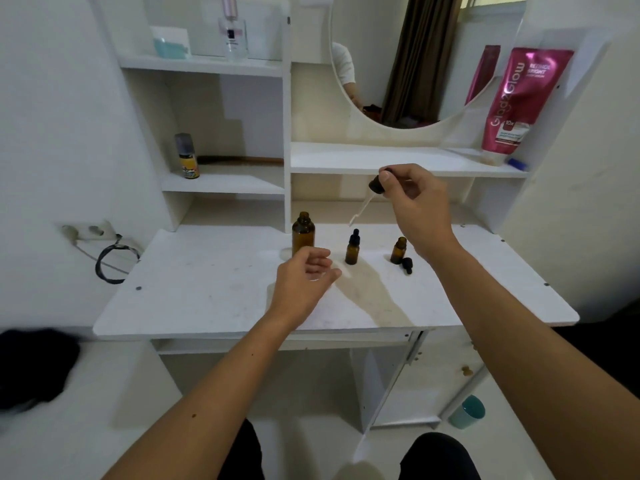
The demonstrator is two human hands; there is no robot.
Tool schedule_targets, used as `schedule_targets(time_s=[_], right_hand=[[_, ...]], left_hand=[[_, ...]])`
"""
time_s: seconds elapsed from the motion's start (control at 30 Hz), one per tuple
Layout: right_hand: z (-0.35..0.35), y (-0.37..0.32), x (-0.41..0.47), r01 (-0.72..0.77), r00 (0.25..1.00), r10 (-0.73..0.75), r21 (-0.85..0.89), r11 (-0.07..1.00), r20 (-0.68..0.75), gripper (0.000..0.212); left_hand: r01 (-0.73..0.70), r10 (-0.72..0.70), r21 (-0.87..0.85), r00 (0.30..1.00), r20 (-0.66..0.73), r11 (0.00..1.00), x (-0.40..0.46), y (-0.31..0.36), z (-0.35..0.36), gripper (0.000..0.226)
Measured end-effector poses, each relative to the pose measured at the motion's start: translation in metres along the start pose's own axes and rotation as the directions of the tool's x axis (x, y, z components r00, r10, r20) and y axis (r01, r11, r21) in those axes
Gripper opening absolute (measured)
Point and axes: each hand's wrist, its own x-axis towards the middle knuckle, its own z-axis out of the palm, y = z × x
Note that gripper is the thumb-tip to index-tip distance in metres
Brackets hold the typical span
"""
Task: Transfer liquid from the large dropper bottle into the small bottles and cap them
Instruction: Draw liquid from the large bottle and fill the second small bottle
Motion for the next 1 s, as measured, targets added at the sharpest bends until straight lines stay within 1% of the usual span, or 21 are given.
schedule_targets(time_s=[0.13,0.2,0.27,0.37,0.43,0.53,0.63,0.77,0.87,0.93,1.0], right_hand=[[0.032,-0.010,0.002,0.012,1.000,-0.014,0.109,0.994,0.010,0.006],[0.045,-0.014,0.004,0.002,1.000,-0.003,0.142,0.990,0.004,0.007],[0.055,-0.017,0.007,-0.006,1.000,0.005,0.162,0.987,0.004,0.010],[0.066,-0.019,0.012,-0.006,1.000,0.004,0.146,0.989,0.013,0.016],[0.071,-0.017,0.012,0.003,0.999,-0.007,0.106,0.994,0.036,0.018],[0.078,-0.013,0.012,0.039,0.996,-0.042,0.037,0.999,0.078,0.018],[0.084,-0.011,0.013,0.055,0.993,-0.057,0.015,0.998,0.103,0.018],[0.094,-0.007,0.013,0.040,0.987,-0.035,-0.027,0.999,0.156,0.017],[0.100,-0.002,0.011,0.019,0.981,-0.004,-0.073,0.997,0.193,0.011],[0.102,0.001,0.010,0.001,0.981,0.020,-0.104,0.995,0.195,0.008],[0.104,0.004,0.009,-0.013,0.982,0.037,-0.126,0.992,0.187,0.009]], left_hand=[[-0.033,0.043,0.074,0.989,-0.140,0.997,0.001,-0.002,-0.032,0.031],[-0.021,0.042,0.104,0.979,-0.200,0.994,0.006,-0.003,-0.041,0.035],[-0.007,0.031,0.109,0.974,-0.223,0.994,0.013,-0.006,-0.046,0.044],[0.024,-0.008,0.089,0.984,-0.180,0.996,0.024,-0.010,-0.046,0.059],[0.047,-0.036,0.082,0.990,-0.133,0.996,0.031,-0.013,-0.042,0.063],[0.060,-0.053,0.085,0.995,-0.083,0.995,0.038,-0.015,-0.039,0.060],[0.068,-0.059,0.100,0.994,-0.094,0.993,0.041,-0.017,-0.039,0.056],[0.062,-0.053,0.088,0.993,-0.102,0.994,0.043,-0.020,-0.040,0.055],[0.056,-0.048,0.080,0.994,-0.096,0.995,0.044,-0.021,-0.040,0.054],[0.057,-0.050,0.072,0.994,-0.095,0.996,0.044,-0.021,-0.040,0.053],[0.051,-0.044,0.072,0.994,-0.097,0.996,0.043,-0.021,-0.040,0.052]])
